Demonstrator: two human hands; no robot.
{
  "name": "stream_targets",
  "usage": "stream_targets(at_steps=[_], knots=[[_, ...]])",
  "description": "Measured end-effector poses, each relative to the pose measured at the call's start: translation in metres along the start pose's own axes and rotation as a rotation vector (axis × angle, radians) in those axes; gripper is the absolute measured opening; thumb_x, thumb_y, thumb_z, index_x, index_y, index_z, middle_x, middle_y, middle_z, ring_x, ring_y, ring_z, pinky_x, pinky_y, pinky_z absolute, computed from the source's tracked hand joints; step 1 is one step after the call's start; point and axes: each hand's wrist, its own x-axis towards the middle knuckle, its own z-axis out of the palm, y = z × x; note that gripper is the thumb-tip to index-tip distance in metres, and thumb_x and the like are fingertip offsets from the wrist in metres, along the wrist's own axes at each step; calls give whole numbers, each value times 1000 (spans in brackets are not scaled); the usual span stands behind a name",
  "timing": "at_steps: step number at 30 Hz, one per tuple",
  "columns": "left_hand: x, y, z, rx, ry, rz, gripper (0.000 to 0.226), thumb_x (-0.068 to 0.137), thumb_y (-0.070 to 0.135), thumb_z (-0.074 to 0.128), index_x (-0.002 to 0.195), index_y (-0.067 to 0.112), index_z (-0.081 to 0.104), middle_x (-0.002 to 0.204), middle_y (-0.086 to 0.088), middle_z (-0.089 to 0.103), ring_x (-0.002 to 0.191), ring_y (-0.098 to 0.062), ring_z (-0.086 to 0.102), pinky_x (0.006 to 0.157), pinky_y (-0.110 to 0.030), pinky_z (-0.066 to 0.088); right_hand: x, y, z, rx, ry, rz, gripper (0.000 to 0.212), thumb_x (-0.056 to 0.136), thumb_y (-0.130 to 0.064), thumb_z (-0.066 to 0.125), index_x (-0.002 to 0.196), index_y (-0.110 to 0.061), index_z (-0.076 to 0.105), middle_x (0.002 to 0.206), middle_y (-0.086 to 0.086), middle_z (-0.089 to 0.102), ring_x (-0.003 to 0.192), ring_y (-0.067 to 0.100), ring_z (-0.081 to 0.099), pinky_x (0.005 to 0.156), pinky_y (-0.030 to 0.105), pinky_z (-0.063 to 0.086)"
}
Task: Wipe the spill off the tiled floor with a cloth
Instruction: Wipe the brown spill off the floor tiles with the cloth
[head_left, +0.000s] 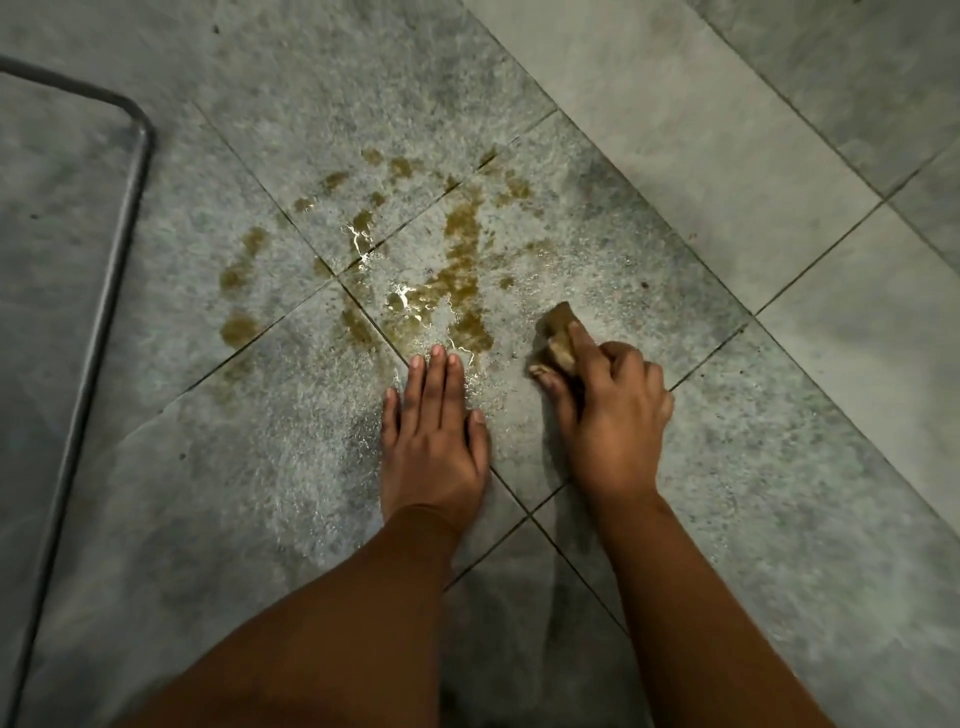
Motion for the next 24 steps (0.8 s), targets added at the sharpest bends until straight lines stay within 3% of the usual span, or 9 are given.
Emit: stream_targets(at_steps=[5, 9, 19, 24], knots=[[1, -1, 4, -17, 12, 5, 60, 100, 39, 22, 155, 20, 7, 163, 4, 2, 149, -11, -7, 120, -38, -4, 97, 21, -7, 6, 215, 208, 54, 90, -57, 50, 138, -32, 45, 137, 7, 44, 125, 31, 37, 97, 43, 26], [1, -2, 4, -31, 2, 10, 60, 101, 39, 21, 155, 22, 2, 162, 6, -4, 148, -9, -12, 120, -37, -7, 161, 8, 0, 46, 200, 224, 53, 88, -51, 50, 137, -34, 44, 132, 4, 48, 121, 28, 40, 92, 42, 31], [-2, 1, 3, 7, 2, -1, 61, 99, 39, 21, 155, 19, 10, 163, 3, 4, 149, -11, -7, 120, -39, -2, 56, -8, 7, 60, -26, -160, 57, 90, -57, 54, 140, -32, 43, 116, 3, 55, 106, 24, 44, 85, 38, 33], [-4, 4, 5, -7, 14, 11, 60, 100, 38, 23, 155, 18, 11, 163, 2, 6, 149, -12, -5, 120, -40, 0, 75, -13, 6, 63, -39, -256, 50, 89, -50, 58, 136, -34, 49, 119, -3, 55, 108, 23, 44, 83, 38, 30]])
